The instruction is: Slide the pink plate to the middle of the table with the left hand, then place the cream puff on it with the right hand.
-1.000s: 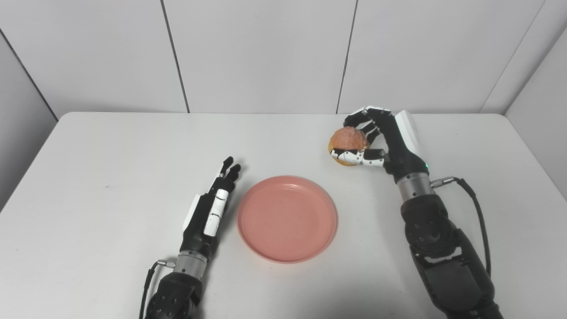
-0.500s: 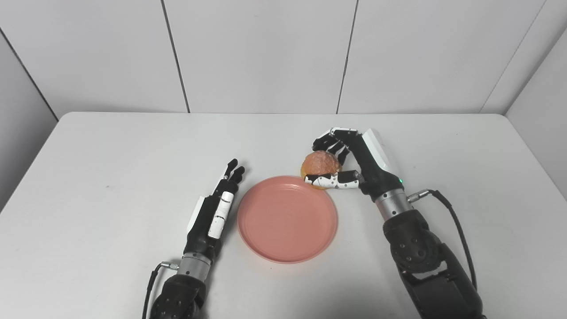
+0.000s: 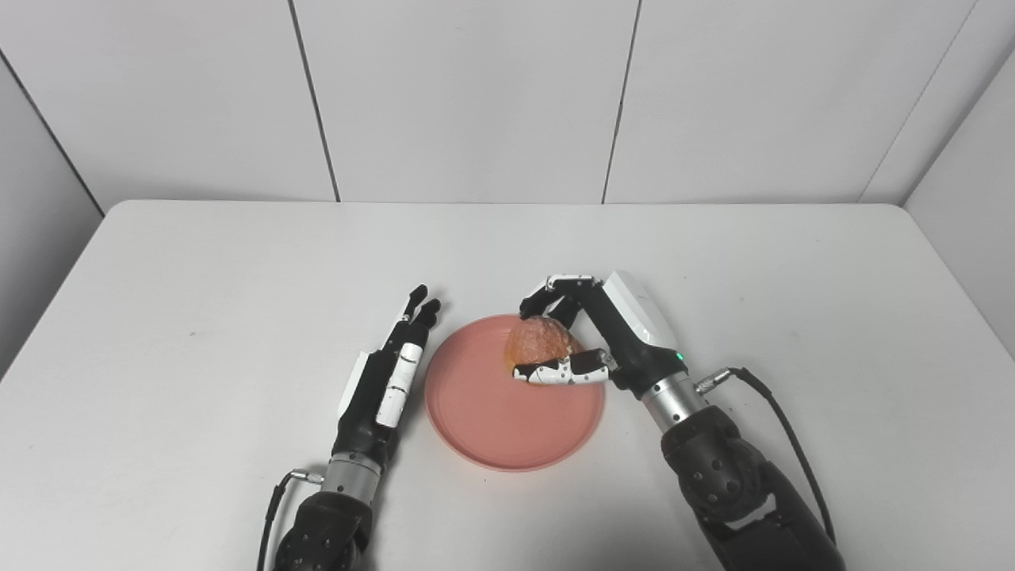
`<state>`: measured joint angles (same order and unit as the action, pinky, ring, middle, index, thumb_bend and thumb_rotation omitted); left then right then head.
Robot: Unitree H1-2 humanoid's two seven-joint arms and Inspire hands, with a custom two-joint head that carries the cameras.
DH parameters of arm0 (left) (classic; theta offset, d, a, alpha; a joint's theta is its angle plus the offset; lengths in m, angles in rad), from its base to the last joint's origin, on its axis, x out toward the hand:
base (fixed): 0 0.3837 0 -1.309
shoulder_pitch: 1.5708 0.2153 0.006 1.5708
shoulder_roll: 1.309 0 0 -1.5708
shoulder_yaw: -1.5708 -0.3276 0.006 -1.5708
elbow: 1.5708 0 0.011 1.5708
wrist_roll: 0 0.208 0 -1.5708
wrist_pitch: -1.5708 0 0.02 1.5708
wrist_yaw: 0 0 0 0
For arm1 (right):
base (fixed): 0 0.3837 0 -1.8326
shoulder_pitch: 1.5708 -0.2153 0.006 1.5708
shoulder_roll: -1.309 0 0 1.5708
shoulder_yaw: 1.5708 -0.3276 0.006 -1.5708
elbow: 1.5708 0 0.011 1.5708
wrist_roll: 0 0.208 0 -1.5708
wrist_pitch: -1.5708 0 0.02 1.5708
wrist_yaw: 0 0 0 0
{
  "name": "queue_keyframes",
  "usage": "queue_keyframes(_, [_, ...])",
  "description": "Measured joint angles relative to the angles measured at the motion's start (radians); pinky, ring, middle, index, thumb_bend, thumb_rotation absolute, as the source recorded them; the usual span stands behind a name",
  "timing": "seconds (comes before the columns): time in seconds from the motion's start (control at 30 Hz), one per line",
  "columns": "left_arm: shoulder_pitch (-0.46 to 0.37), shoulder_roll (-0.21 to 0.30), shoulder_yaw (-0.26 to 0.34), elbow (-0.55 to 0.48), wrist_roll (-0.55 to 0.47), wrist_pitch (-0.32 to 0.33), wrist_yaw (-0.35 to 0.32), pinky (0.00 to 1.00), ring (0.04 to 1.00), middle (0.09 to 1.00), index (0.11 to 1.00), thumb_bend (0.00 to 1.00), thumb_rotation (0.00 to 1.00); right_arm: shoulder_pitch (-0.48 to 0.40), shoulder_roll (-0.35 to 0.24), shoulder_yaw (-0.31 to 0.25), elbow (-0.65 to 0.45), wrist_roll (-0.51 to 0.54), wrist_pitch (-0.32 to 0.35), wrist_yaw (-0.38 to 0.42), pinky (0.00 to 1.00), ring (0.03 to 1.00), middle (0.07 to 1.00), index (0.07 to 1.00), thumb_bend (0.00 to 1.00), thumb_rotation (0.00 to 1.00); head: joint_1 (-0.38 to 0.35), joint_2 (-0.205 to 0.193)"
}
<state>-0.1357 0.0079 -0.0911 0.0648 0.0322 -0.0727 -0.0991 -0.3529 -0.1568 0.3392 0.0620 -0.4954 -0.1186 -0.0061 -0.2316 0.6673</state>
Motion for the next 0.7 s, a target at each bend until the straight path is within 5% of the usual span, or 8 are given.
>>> queue_keyframes(0.7, [0.005,-0.007,-0.005,-0.008,0.000,0.014,0.006,1.00,0.968,0.951,0.949,0.62,1.00,0.019,0.005,0.046,0.077,-0.081,-0.054,0.033,0.49,0.457,0.523,0.465,0.51,0.00,0.002,0.005])
